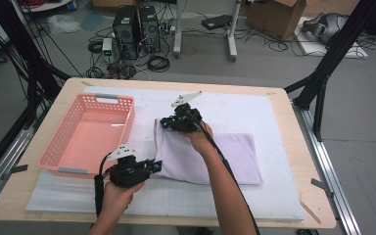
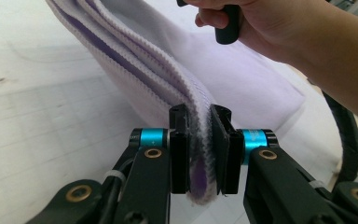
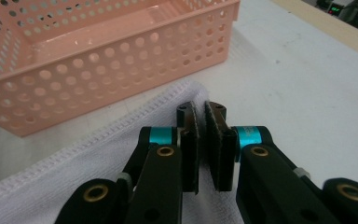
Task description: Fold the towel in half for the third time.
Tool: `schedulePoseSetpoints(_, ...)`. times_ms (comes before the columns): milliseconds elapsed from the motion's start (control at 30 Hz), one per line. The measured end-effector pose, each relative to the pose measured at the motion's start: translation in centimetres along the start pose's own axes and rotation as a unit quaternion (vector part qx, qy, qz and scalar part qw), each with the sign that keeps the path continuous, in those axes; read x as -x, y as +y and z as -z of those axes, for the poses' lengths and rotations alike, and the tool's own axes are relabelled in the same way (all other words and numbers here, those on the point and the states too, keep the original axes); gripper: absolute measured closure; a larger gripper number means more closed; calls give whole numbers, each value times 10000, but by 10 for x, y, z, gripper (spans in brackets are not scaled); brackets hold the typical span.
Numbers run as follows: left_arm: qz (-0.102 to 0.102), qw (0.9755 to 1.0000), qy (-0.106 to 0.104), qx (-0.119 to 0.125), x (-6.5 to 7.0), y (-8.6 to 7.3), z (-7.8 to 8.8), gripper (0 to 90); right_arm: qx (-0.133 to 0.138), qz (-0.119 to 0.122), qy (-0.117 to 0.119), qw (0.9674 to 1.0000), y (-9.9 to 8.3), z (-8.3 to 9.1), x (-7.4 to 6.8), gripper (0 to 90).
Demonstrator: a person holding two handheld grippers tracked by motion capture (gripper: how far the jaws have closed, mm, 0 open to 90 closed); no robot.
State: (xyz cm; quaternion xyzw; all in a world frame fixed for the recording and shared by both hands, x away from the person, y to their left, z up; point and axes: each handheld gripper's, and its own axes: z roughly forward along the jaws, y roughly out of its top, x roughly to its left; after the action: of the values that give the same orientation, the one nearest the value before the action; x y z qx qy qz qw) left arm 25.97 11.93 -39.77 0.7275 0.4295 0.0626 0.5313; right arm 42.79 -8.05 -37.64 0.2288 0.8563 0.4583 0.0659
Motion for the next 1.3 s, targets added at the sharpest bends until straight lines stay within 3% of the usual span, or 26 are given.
schedulePoseSetpoints(233, -144, 9995, -220, -168, 14, 10, -22, 782, 31, 81, -188, 9998, -6, 20, 4, 845)
schedulePoseSetpoints(633, -513, 9965, -438, -490, 50, 29, -71, 777, 120, -173, -531, 9984, -35, 67, 25, 844)
schedulePoseSetpoints(1033, -517, 9945, -598, -683, 75, 33, -116, 760, 168, -494, -916, 9944, -73, 104, 47, 841)
schedulePoseSetpoints(1200, -395, 9945, -697, -669, 83, 30, -131, 667, 142, -628, -1017, 9927, -87, 116, 54, 841)
schedulePoseSetpoints(1300, -432, 9945, -738, -604, 84, 30, -133, 539, 99, -694, -1110, 9913, -98, 122, 59, 841)
